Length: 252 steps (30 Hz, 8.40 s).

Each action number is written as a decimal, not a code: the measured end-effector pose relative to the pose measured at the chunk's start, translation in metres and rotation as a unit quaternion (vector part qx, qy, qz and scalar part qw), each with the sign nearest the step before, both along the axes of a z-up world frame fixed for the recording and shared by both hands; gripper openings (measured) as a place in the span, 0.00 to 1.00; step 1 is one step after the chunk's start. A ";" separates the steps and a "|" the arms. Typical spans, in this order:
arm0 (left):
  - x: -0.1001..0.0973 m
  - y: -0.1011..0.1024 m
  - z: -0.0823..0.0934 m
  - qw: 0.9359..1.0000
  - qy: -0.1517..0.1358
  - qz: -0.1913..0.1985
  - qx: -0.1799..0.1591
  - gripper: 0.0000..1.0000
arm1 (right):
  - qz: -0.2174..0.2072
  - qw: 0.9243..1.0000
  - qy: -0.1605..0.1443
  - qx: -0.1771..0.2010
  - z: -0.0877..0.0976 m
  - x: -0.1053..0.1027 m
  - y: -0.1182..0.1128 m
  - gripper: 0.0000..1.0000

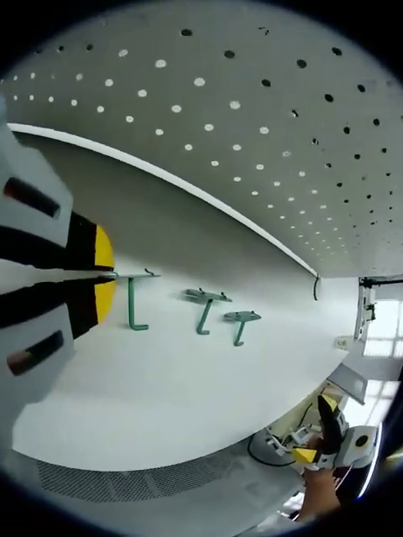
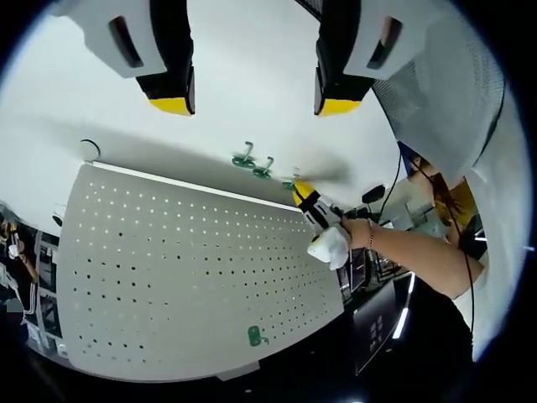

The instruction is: Insert the hook assembly into the mounting plate slot until the hook locks in place.

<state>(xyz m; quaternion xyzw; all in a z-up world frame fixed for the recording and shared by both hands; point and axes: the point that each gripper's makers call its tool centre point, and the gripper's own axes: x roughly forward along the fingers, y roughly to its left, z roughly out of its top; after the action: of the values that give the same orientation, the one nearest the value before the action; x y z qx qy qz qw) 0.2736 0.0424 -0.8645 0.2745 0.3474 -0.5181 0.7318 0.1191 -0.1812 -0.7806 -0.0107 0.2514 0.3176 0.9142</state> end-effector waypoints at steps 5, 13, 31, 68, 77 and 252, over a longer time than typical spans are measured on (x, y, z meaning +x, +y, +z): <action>0.002 -0.003 0.011 0.999 -0.020 0.005 -0.025 0.02 | 0.000 1.000 -0.005 0.002 0.002 0.002 0.002 0.56; 0.006 -0.014 0.043 0.995 -0.056 0.025 -0.085 0.02 | -0.002 1.000 -0.010 0.001 0.003 0.004 0.002 0.61; 0.004 -0.016 0.091 0.975 -0.088 0.082 -0.187 0.02 | -0.003 1.000 -0.016 0.009 0.010 0.003 0.005 0.64; -0.028 0.008 0.173 0.901 -0.132 0.191 -0.366 0.02 | -0.018 0.999 -0.035 0.028 0.026 0.007 0.001 0.63; -0.045 0.005 0.201 0.876 -0.148 0.204 -0.411 0.02 | -0.019 0.998 -0.038 0.038 0.028 0.008 0.004 0.63; -0.082 -0.048 0.197 0.898 -0.156 0.199 -0.360 0.79 | 0.015 0.954 -0.146 0.260 0.158 0.069 0.163 0.01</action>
<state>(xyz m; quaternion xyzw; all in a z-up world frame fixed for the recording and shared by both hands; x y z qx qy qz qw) 0.1916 -0.0052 -0.6670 -0.0050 0.0664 -0.4020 0.9132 0.1880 -0.0177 -0.6227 0.1774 0.0232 0.3807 0.9072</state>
